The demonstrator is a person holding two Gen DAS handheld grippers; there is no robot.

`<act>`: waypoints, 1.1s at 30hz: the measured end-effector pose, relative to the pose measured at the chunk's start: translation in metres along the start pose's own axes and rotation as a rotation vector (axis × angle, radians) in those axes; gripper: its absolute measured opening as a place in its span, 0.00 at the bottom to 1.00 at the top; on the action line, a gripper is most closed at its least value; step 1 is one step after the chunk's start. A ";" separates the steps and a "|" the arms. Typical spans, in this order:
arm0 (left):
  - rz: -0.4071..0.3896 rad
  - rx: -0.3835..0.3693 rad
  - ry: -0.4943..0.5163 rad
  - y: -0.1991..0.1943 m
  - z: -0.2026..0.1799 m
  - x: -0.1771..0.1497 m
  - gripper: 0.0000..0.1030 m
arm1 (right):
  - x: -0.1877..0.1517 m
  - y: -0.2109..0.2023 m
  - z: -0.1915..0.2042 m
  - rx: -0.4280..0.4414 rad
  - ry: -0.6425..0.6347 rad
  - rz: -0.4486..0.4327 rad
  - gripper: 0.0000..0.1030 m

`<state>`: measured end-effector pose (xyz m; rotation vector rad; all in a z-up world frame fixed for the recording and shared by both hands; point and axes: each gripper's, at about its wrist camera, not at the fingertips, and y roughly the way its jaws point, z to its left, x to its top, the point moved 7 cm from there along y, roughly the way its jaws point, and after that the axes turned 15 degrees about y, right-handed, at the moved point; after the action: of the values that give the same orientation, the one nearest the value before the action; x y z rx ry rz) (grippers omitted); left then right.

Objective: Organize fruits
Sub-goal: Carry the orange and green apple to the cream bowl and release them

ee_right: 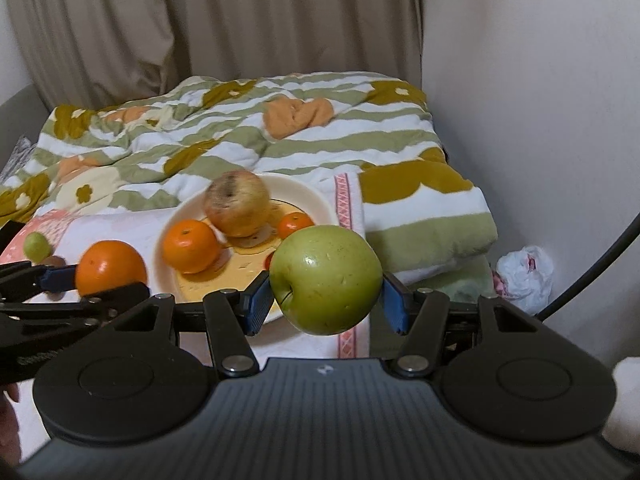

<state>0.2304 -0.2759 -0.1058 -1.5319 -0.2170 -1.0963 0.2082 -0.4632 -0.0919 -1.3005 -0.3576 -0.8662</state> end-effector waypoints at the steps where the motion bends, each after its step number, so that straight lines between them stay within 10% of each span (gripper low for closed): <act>1: 0.007 -0.006 0.006 0.006 -0.001 0.001 0.62 | 0.001 0.005 -0.001 -0.004 0.004 0.004 0.70; 19: 0.108 -0.063 0.114 0.068 -0.025 0.006 0.63 | 0.005 0.034 -0.007 -0.040 0.027 0.020 0.70; 24: 0.033 -0.052 0.132 0.048 -0.023 0.013 0.93 | 0.005 0.035 -0.007 -0.042 0.026 0.020 0.70; 33: 0.030 -0.017 0.062 0.014 0.006 0.009 0.95 | 0.007 0.040 0.010 0.000 -0.012 0.032 0.70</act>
<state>0.2481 -0.2787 -0.1078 -1.5097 -0.1425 -1.1228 0.2441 -0.4552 -0.1122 -1.3087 -0.3449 -0.8319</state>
